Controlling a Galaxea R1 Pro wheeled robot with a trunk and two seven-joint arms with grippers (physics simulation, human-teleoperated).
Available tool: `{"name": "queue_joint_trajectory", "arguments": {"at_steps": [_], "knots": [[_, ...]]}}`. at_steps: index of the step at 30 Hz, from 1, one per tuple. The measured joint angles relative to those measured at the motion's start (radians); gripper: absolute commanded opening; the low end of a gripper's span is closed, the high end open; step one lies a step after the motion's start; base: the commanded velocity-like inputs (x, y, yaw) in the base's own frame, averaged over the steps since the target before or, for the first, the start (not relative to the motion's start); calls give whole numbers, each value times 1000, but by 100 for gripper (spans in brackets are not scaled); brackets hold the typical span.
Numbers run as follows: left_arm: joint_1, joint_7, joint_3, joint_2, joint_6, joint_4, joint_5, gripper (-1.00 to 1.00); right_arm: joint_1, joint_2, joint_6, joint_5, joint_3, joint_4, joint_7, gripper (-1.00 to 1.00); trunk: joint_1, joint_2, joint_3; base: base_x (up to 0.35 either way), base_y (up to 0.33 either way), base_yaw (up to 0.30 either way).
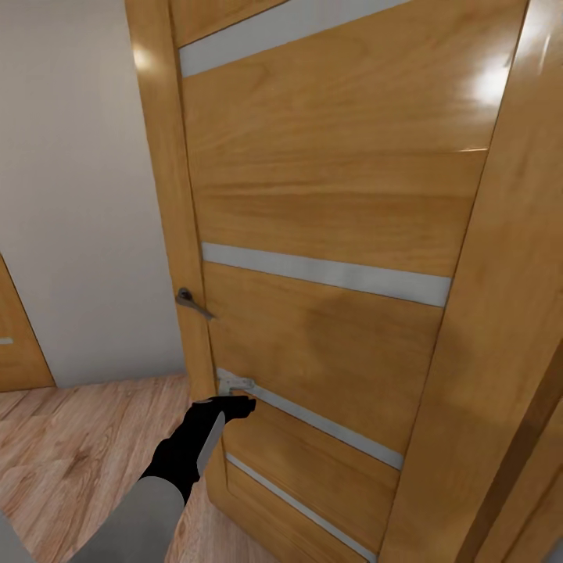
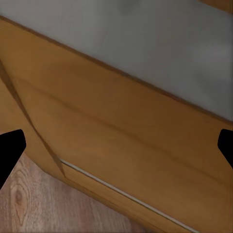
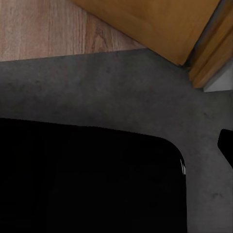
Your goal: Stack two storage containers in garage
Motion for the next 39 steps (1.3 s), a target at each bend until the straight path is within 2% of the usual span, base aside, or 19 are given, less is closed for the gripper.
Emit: {"name": "queue_joint_trajectory", "arguments": {"at_steps": [6,11,26,39], "knots": [[0,-2,-2,0,-1,0,16,100,0,0,0,-1,0,0,0,100,-1,0,0,152,0,-2],[0,-2,-2,0,-1,0,16,100,0,0,0,-1,0,0,0,100,-1,0,0,287,0,0],[0,-2,-2,0,-1,0,15,100,0,0,0,0,1,0,0,100,0,0,0,28,0,0],[0,-2,-1,0,0,0,12,100,0,0,-3,0,1,0,0,100,-1,0,0,292,0,0]]}}
